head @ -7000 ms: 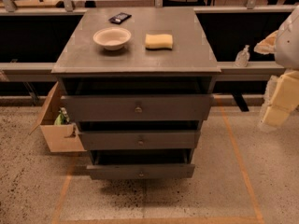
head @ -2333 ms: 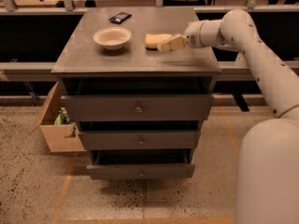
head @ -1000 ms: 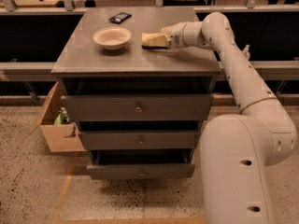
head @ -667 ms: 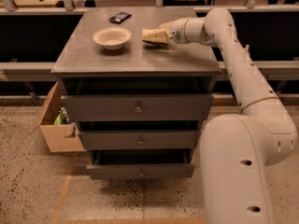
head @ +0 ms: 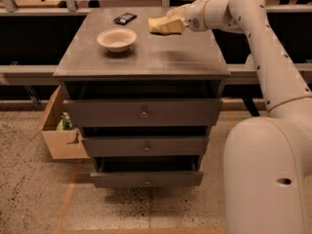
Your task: Pick sponge
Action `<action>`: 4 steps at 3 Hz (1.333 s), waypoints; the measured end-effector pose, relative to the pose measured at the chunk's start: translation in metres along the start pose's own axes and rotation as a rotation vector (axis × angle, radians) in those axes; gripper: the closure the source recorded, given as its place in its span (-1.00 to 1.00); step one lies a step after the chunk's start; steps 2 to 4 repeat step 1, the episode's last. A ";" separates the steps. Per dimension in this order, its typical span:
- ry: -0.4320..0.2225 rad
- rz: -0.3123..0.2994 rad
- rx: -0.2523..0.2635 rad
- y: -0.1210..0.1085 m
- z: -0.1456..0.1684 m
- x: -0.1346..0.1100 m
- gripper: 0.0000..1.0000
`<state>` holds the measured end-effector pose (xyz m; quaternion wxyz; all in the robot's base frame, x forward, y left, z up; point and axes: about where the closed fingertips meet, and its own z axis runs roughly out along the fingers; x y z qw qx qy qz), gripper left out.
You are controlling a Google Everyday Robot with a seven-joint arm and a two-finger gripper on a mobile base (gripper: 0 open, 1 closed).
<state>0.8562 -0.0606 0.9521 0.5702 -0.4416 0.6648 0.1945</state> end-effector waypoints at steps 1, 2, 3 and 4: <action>-0.003 -0.018 -0.002 0.002 -0.002 -0.006 1.00; -0.003 -0.018 -0.002 0.002 -0.002 -0.006 1.00; -0.003 -0.018 -0.002 0.002 -0.002 -0.006 1.00; -0.003 -0.018 -0.002 0.002 -0.002 -0.006 1.00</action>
Offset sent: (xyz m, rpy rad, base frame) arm 0.0000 0.0000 0.0000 0.0000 0.0000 0.0000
